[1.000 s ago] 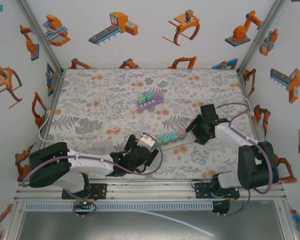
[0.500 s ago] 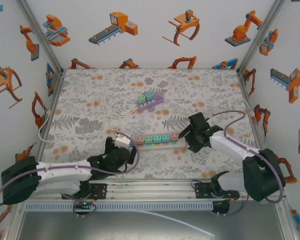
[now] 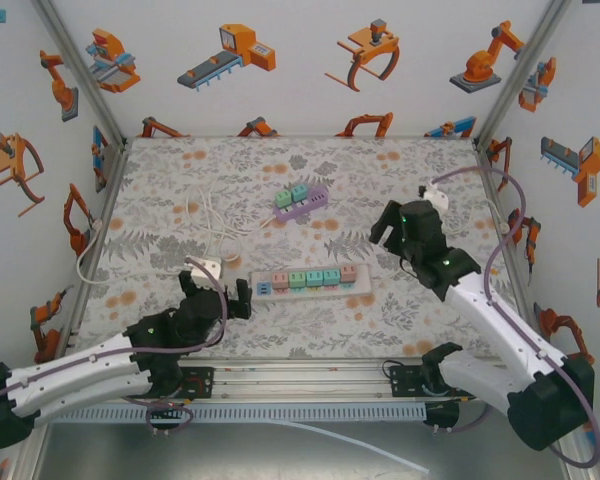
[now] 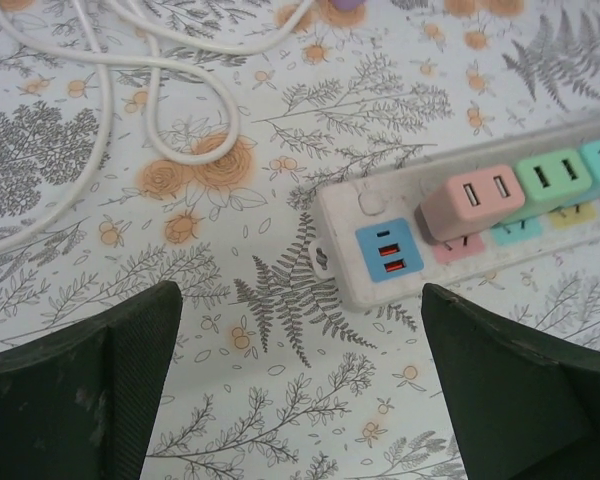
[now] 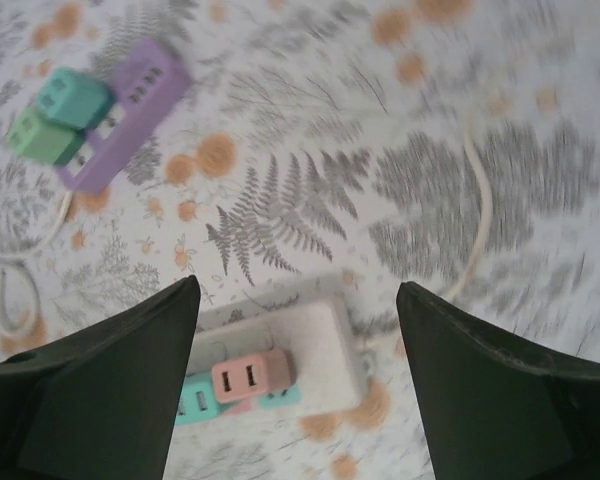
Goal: Pull the plug off the socket
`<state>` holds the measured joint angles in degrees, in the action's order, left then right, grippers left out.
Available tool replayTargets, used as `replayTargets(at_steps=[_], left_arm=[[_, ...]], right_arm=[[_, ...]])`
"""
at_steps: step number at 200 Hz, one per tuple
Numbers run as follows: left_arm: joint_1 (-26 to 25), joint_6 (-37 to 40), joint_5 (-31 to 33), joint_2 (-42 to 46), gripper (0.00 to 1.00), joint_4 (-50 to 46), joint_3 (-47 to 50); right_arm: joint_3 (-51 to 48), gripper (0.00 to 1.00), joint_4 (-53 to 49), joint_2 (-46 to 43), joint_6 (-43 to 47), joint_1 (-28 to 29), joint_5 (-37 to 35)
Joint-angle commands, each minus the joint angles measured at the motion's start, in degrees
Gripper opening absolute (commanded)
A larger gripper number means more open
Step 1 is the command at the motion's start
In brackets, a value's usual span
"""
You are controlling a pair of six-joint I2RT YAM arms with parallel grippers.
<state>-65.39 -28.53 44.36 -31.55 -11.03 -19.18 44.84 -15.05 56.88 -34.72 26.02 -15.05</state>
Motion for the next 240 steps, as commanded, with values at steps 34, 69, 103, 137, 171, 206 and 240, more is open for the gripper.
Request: replayTargets(at_steps=[34,69,103,137,171,206,240], left_arm=[[7.5,-7.9,-0.1,6.0,0.97,-13.4,-3.7],[17.5,-7.9,-14.2,0.1,0.97,-12.1,-5.2],[25.2,-8.4,-29.5,-9.4,0.97,-5.4,-6.1],[28.9,-9.4,-37.8,-18.6,0.97,0.0,-7.9],[30.2,-8.5,-39.2,-26.9,0.97,2.6,-9.2],[30.3,-7.8,-42.5,-33.9,1.00,7.5,-9.7],[30.4,-8.6,-42.5,-38.0,1.00,9.4,-9.4]], right_arm=[[-8.4,0.81,20.8,-3.1,66.3,0.3,31.3],[-4.2,0.81,3.8,2.8,85.7,0.3,43.7],[1.3,0.81,-7.7,11.0,89.7,0.3,50.2],[3.1,0.77,-8.4,17.6,90.1,0.3,54.1],[5.3,0.65,-8.8,23.2,91.3,0.3,55.6],[7.4,0.50,-12.4,26.5,93.7,0.3,55.6],[8.0,0.45,-13.6,27.5,94.4,0.3,54.5]])
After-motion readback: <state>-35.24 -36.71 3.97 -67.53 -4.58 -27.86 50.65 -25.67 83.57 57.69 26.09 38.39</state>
